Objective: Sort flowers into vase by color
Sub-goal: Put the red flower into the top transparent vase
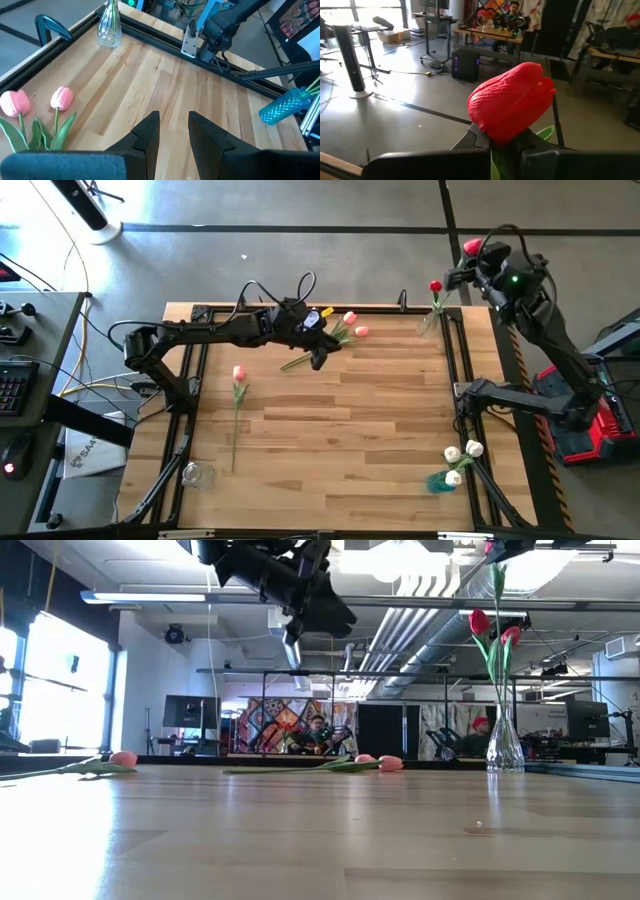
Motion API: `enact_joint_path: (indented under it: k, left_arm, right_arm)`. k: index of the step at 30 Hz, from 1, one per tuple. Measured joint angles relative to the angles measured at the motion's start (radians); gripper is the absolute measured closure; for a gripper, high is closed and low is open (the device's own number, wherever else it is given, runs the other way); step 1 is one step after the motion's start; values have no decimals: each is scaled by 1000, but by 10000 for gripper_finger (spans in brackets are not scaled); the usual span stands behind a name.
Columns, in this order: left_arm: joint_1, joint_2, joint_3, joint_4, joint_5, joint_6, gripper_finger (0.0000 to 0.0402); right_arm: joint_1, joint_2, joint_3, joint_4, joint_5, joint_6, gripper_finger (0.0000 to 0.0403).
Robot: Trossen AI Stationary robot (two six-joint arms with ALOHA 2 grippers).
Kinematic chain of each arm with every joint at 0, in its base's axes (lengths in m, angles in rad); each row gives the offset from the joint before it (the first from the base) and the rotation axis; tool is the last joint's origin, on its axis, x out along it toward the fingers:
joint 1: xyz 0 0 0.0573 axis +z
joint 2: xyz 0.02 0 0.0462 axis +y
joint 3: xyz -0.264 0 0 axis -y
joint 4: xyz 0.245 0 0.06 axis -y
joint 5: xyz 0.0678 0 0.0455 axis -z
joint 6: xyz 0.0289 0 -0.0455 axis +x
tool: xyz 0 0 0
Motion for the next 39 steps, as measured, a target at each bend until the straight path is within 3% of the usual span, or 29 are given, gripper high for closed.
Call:
enact_joint_path:
  k: [28,33,39]
  left_arm:
    - [39,0,0,-6,-2,10,309]
    - [41,0,0,-6,-2,10,309]
    - [41,0,0,-14,-45,-35,309]
  right_arm:
    - [-9,6,-2,-85,27,63,390]
    - [-9,7,-2,-85,28,83,356]
    - [-10,14,-2,-91,89,145,253]
